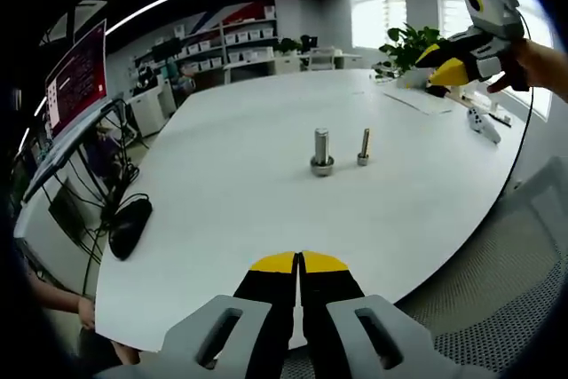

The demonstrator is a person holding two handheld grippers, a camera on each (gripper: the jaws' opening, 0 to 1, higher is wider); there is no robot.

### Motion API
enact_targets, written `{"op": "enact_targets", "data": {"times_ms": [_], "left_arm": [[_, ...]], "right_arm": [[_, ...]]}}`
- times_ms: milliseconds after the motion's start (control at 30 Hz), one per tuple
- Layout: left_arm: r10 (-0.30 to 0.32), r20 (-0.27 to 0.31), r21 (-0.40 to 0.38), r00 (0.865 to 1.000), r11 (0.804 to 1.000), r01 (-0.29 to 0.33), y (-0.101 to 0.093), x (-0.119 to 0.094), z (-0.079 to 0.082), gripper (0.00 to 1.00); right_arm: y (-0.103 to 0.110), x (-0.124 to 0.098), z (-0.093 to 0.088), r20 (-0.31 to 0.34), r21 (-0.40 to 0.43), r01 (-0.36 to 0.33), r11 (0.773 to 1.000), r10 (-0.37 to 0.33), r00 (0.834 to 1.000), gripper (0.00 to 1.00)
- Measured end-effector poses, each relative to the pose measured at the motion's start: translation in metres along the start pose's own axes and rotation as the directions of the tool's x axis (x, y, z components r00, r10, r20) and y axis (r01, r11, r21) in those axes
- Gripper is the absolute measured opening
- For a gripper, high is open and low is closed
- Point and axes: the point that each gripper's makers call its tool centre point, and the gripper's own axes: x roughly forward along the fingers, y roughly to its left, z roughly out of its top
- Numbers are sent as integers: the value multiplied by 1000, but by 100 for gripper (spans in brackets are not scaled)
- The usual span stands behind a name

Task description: Place the washer onto the threaded stud by aligning its center hole with the stud, sliding it down to the base, and recovering from edge contact or off-axis alignment until the washer reaches the visible bottom stop.

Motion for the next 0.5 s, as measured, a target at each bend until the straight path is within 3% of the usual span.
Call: {"op": "enact_targets", "data": {"times_ms": [33, 133, 200, 267, 367, 400, 500], "left_arm": [[-25, 7, -32, 1000, 999, 25, -2, -1, 1, 0], [-69, 34, -30, 997, 997, 70, -7, -4, 3, 0], [-95, 75, -133, 993, 986, 105, -7, -7, 8, 0], [-110, 75, -138, 991, 983, 120, -8, -7, 8, 0], [-140, 119, -37, 983, 989, 145, -17, -10, 16, 0], [-138, 136, -44, 981, 989, 145, -17, -12, 19, 0], [-177, 114, -69, 978, 980, 185, -22, -11, 15, 0]], "right_arm": [[-3, -6, -7, -6, 8, 26, 1000, -26, 1000, 35], [-10, -28, -33, -12, 78, 120, 990, -120, 993, 43], [-15, -42, -53, -20, 175, 186, 967, -185, 983, 48], [-19, -55, -72, -36, 264, 249, 932, -248, 968, 55], [-27, -77, -93, -47, 336, 352, 874, -358, 933, 58], [-29, -81, -95, -34, 357, 370, 858, -384, 923, 59], [-31, -92, -108, -35, 397, 429, 811, -454, 890, 61]]}}
